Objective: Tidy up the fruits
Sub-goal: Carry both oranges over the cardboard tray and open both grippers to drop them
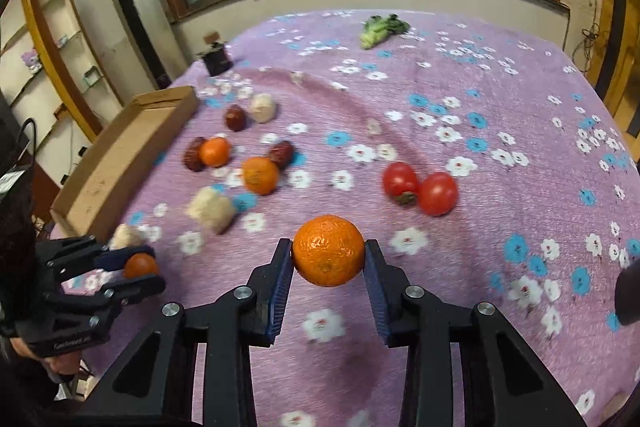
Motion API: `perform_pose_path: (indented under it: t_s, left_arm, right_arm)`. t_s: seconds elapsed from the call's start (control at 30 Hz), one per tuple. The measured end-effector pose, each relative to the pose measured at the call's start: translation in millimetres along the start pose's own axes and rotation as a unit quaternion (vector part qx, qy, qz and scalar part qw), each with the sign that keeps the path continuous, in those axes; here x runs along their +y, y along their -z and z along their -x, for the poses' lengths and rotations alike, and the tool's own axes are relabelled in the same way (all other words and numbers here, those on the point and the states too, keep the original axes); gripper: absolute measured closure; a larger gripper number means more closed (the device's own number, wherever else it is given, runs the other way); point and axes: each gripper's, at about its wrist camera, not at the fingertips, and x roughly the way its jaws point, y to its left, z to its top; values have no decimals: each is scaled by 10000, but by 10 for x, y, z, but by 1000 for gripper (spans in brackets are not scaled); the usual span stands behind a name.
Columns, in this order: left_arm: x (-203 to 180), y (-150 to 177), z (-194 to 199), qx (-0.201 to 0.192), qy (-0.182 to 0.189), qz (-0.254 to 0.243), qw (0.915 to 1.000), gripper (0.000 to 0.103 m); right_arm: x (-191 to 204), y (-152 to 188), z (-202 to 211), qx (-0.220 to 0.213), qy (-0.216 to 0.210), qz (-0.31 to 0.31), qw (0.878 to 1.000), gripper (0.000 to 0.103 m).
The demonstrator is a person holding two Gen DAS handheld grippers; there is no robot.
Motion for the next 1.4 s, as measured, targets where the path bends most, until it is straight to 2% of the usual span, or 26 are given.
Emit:
perform_pose_path:
  t_s: [0.5, 1.4]
  left_arm:
    - [312, 55, 445, -483, -357, 284, 9978, 72]
    - [1087, 192, 891, -898, -837, 1011, 9873, 72]
  right_arm:
    - [774, 41, 55, -63, -608, 509, 9968, 67]
    - [1817, -110, -168, 70, -1335, 1234, 9833, 67]
